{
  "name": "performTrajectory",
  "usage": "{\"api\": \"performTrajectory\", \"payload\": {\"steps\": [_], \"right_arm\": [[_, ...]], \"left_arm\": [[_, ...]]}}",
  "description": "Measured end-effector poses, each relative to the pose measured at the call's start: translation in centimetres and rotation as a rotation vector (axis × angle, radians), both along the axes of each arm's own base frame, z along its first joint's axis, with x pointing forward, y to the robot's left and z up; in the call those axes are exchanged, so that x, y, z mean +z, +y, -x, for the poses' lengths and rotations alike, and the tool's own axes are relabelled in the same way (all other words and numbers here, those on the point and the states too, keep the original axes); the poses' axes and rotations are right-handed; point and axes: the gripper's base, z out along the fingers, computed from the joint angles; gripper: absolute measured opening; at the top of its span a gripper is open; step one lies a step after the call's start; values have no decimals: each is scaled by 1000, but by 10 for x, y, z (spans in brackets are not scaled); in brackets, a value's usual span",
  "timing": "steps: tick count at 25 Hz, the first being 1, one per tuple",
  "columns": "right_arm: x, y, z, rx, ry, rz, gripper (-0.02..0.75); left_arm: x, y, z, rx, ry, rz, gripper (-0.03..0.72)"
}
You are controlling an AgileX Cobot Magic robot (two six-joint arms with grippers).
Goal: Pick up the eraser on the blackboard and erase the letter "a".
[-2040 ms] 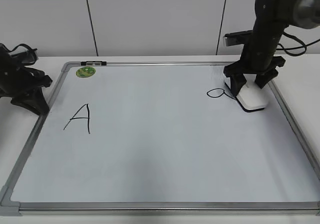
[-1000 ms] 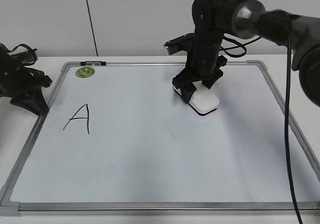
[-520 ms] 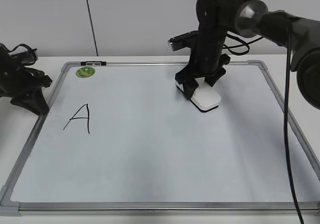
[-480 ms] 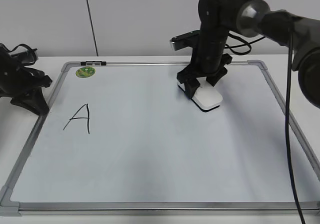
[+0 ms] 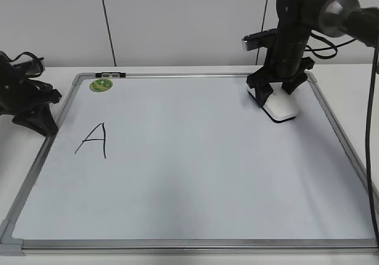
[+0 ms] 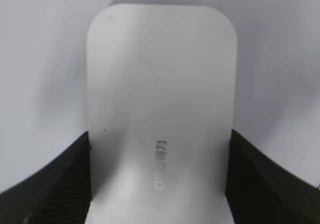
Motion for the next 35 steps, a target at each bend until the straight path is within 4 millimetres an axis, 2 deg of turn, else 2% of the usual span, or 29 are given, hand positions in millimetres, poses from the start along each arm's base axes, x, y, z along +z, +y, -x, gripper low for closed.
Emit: {"api": "performTrajectory", "payload": {"steps": [5,8,10,12,15,17,20,23,26,30,35], "right_arm": [[0,-10,-2,-21,0,1,530],[13,-10,-1,-22,-24,-5,530],[37,-10,2,-22,-71,-17,530],[72,-12,9,-26,-136,-31,530],[115,-15,24,-44,-205,-52,530],[130,-16,35,-54,-216,-58,530],[140,-19,57,-76,-188,-62,530],[141,-24,79,-106,-141,-54,530],[129,-32,93,-143,-76,-40,530],[94,-54,103,-219,49,-31,530],[62,-76,114,-297,133,-63,530]], "left_arm": [[0,0,0,0,0,0,45],[0,0,0,0,0,0,45],[0,0,0,0,0,0,45],[0,0,0,0,0,0,45],[0,0,0,1,-2,0,45],[0,0,0,1,-2,0,47],[0,0,0,0,-2,-1,48],[0,0,0,0,-2,-1,48],[0,0,0,0,-3,-3,48],[0,0,0,0,-3,-3,48],[0,0,0,0,-3,-3,49]]}}
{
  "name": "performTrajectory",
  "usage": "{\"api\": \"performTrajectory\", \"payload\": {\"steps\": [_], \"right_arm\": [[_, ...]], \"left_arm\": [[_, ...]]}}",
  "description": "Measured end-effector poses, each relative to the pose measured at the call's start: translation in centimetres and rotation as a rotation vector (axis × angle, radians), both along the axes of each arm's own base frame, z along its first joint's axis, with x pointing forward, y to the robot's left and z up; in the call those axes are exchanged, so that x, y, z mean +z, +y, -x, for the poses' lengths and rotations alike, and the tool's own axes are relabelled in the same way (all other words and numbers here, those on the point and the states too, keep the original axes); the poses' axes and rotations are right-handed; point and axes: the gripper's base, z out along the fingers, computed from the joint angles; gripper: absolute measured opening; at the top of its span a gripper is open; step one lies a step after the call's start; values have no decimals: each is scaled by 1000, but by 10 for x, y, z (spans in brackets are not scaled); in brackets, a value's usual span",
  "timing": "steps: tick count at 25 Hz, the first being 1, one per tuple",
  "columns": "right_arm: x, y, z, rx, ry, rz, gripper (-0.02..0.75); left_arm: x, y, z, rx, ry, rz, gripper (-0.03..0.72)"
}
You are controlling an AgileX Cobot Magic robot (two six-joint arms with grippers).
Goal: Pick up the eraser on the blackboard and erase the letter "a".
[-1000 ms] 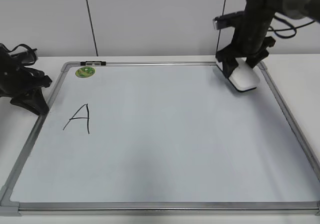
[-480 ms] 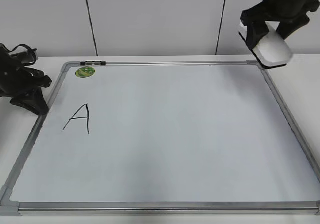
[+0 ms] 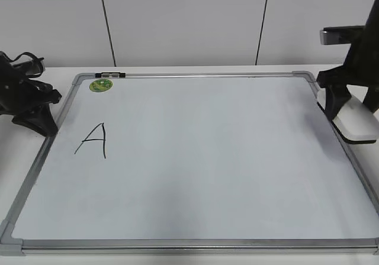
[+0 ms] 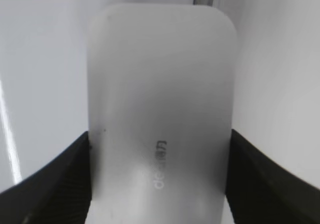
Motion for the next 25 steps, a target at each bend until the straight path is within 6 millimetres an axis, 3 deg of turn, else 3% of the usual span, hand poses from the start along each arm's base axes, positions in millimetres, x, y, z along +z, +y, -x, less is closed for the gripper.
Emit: {"api": "performTrajectory", "payload": {"steps": [14,25], "right_arm": [[-46,-6,-12,-41,-2,-20,530],[-59,-7,-27,-95,-24,-21,530]], "left_arm": [[0,0,0,0,0,0,49],[0,0,0,0,-1,0,49]]}}
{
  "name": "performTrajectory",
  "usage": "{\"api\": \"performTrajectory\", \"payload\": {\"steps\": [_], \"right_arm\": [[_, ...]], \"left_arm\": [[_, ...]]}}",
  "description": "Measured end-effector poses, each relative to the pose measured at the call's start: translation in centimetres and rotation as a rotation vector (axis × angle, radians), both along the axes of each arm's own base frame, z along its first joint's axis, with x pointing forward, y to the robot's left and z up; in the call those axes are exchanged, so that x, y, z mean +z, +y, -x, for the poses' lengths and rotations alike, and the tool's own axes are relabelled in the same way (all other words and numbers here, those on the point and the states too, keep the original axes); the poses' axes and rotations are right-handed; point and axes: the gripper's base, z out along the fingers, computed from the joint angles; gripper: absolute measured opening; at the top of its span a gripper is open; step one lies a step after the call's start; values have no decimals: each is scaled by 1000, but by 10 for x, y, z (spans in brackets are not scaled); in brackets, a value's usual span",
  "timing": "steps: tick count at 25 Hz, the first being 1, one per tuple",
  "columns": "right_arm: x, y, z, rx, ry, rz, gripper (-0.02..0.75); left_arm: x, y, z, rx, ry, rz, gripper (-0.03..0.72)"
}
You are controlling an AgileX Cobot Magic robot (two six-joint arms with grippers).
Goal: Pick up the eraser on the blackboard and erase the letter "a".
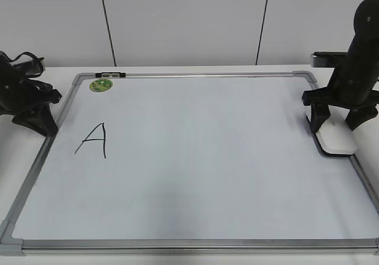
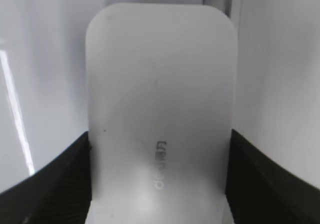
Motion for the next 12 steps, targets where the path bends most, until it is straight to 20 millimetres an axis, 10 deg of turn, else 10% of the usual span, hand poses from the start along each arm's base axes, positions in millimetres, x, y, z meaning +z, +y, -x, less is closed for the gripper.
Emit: {"api": "performTrajectory", "payload": {"steps": [12], "right_arm": [[0,0,-2,2,-21,4,599]], "left_arm": [[0,0,0,0,0,0,53]]}}
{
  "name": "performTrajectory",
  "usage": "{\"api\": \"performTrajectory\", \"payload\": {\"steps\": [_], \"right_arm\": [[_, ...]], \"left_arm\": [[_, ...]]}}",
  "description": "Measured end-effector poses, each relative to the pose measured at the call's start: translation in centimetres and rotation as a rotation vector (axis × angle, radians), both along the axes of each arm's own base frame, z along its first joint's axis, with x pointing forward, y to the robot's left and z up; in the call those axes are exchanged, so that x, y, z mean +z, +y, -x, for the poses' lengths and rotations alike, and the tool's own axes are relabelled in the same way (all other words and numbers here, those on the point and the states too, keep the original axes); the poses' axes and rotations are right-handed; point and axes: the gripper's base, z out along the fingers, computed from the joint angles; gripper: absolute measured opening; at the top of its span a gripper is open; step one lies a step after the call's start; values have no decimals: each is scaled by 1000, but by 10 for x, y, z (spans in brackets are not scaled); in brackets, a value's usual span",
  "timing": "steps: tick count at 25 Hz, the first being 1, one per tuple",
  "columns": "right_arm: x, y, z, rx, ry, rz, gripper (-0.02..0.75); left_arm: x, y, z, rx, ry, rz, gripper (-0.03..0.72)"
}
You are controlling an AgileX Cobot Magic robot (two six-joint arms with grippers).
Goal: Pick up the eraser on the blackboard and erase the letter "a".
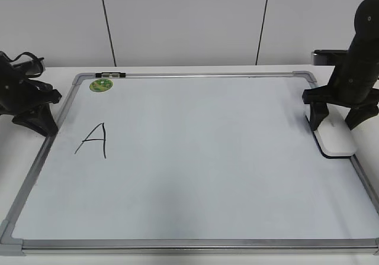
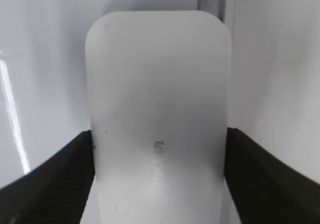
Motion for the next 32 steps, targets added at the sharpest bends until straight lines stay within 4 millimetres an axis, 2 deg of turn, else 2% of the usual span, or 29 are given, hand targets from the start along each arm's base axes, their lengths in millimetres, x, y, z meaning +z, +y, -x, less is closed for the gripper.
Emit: {"api": "performTrajectory", "payload": {"steps": [4,11,14,17,20,25,28,32], "right_arm": [[2,0,0,12,7,5,608],[31,0,-7,32,21,6,607],[44,0,-11,56,13,9,603],[54,0,-15,72,-19,12,596],[61,0,-18,89,-42,15,596],[72,3,-18,92,-72,-16,595],[97,6,-11,87,-126,-51,595],[142,8,6,90,-228,-67,594]], "left_arm": [[0,0,0,0,0,0,55],[1,0,-1,-1,-4,-2,85],[2,1,-4,-12,-4,-8,158],[9,2,-10,-32,-8,-17,270],[27,2,-20,-49,-37,-16,356],[68,3,-34,-10,-118,-12,384],[92,2,-30,17,-152,-11,386],[140,2,-17,19,-242,-17,387]]}}
